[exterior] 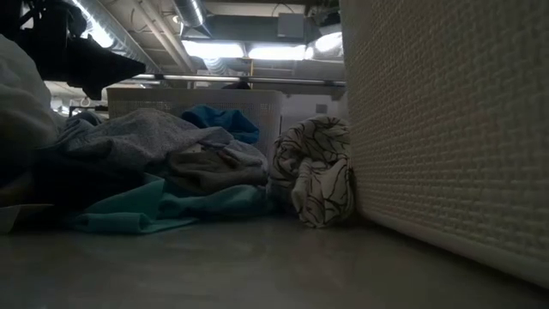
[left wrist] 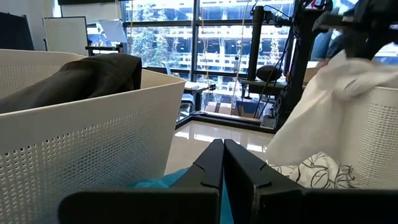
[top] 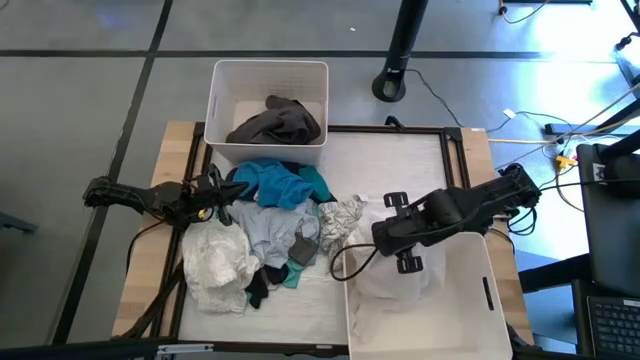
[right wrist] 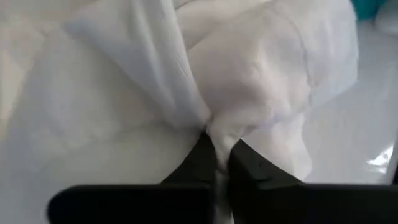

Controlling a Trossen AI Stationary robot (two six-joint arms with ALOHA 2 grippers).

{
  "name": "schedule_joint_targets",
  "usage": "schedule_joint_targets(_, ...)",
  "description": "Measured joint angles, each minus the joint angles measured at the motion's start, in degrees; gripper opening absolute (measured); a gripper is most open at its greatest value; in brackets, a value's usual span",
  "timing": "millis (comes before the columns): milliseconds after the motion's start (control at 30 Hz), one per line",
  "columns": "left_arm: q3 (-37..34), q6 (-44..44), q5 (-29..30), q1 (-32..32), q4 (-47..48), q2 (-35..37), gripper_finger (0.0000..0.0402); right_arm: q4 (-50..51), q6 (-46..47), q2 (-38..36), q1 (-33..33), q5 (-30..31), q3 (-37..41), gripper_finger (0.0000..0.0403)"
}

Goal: Sort clothes
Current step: Put the white shirt into the bottom white laundry organizer

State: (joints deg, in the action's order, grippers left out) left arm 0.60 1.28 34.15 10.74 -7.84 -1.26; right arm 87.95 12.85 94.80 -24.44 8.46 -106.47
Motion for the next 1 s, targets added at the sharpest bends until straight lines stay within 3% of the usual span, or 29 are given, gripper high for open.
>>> schedule_joint_targets(133,0.0,0.0,0.0,0.0,0.0,0.0,0.0004,0.2,2.4,-0.1,-2.7,1.6,-6.2,0.0037)
schedule_joint_targets(367,0.0,-0.7,0.0,0.0,0.0,0.0,0.0004,-1.7,13.1,-0.1,-9.9,2.6,-13.8,0.0014)
schedule_joint_targets(600,0.0,-0.8,0.0,0.0,0.0,0.0,0.0004,-2.7,33.7,0.2,-21.2,6.5,-14.0,0.0030)
schedule_joint_targets(767,0.0,-0.8,0.0,0.0,-0.1,0.0,0.0004,0.2,47.2,3.0,-29.1,11.2,-13.8,0.0018)
schedule_joint_targets(1000,0.0,-0.6,0.0,0.0,-0.7,0.0,0.0004,2.0,53.3,8.2,-33.9,11.9,-13.7,0.0029)
